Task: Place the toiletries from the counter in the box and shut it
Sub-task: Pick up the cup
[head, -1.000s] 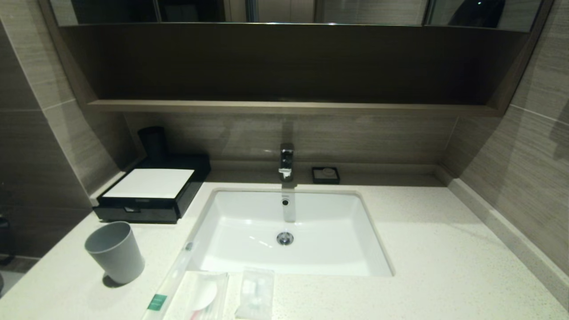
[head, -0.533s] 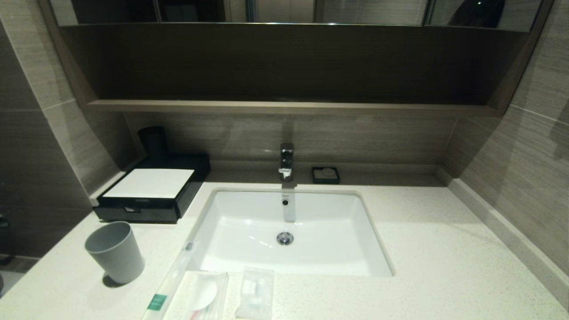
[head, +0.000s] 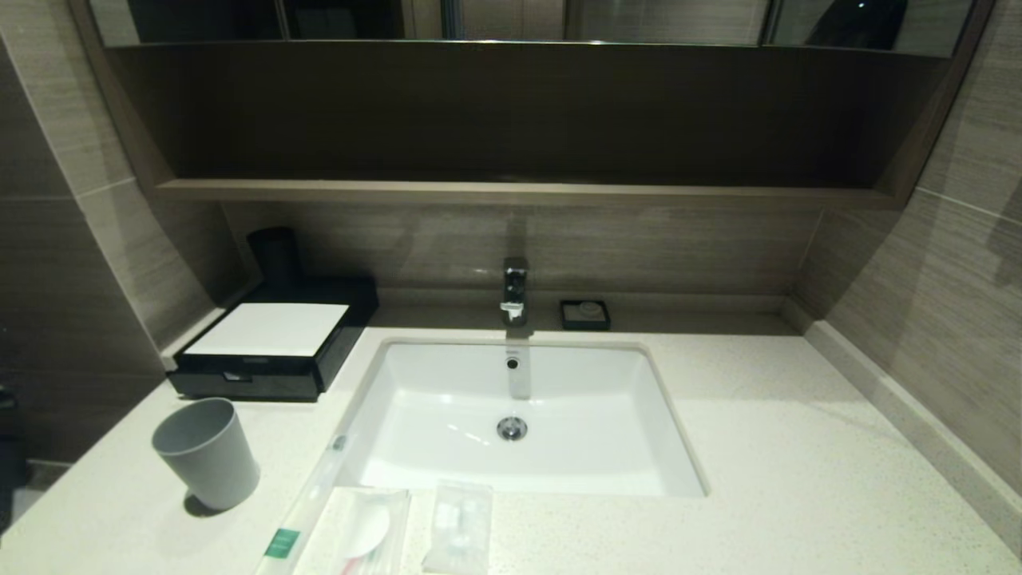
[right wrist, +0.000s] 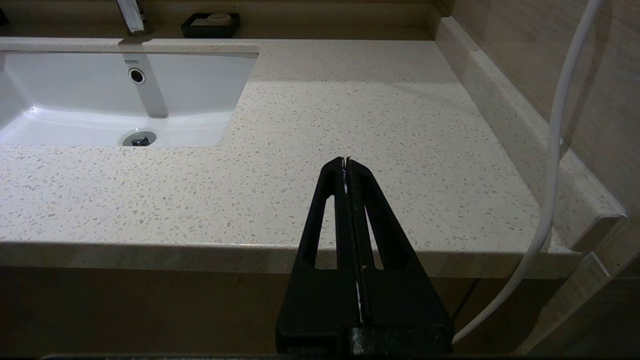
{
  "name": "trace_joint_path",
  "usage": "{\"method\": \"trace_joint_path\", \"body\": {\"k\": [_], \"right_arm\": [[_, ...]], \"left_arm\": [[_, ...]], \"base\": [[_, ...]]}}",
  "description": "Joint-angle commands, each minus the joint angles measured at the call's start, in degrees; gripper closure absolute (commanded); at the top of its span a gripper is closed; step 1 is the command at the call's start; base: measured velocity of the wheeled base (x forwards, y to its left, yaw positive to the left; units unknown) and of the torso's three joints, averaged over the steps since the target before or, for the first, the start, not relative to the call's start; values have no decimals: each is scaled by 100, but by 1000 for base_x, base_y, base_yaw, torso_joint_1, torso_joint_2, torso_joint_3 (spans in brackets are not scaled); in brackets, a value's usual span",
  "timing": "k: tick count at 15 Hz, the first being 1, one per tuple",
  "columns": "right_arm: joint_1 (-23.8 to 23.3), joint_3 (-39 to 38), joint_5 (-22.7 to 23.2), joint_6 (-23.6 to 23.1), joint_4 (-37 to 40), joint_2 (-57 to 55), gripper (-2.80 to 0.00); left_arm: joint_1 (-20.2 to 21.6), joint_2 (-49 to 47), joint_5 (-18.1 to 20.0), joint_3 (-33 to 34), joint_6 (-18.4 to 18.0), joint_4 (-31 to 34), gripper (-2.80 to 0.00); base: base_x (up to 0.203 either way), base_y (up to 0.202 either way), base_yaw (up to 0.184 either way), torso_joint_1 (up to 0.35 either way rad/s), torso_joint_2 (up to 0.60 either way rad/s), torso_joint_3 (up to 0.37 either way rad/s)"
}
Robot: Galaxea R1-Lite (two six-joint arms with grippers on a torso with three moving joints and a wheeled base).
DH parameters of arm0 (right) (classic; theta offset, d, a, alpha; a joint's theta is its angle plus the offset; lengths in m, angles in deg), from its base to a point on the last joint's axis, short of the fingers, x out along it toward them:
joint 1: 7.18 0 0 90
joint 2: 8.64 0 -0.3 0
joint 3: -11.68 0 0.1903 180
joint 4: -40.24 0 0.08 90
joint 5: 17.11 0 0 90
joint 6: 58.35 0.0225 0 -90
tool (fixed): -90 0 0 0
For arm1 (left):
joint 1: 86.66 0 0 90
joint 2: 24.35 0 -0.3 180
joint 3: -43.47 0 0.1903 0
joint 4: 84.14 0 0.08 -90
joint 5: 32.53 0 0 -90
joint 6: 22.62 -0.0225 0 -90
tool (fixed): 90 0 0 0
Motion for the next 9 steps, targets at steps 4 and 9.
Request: {"method": "trace_joint_path", "body": {"k": [4, 9], "right_arm": [[1, -9, -1, -4, -2, 0, 0], [1, -9, -1, 1, -2, 0, 0]], "left_arm": [[2, -811, 302, -151, 198, -320, 0], [166, -1507, 235, -199, 207, -877, 0]], "base": [[0, 0, 0, 0, 0, 0], [0, 0, 0, 0, 0, 0]]}}
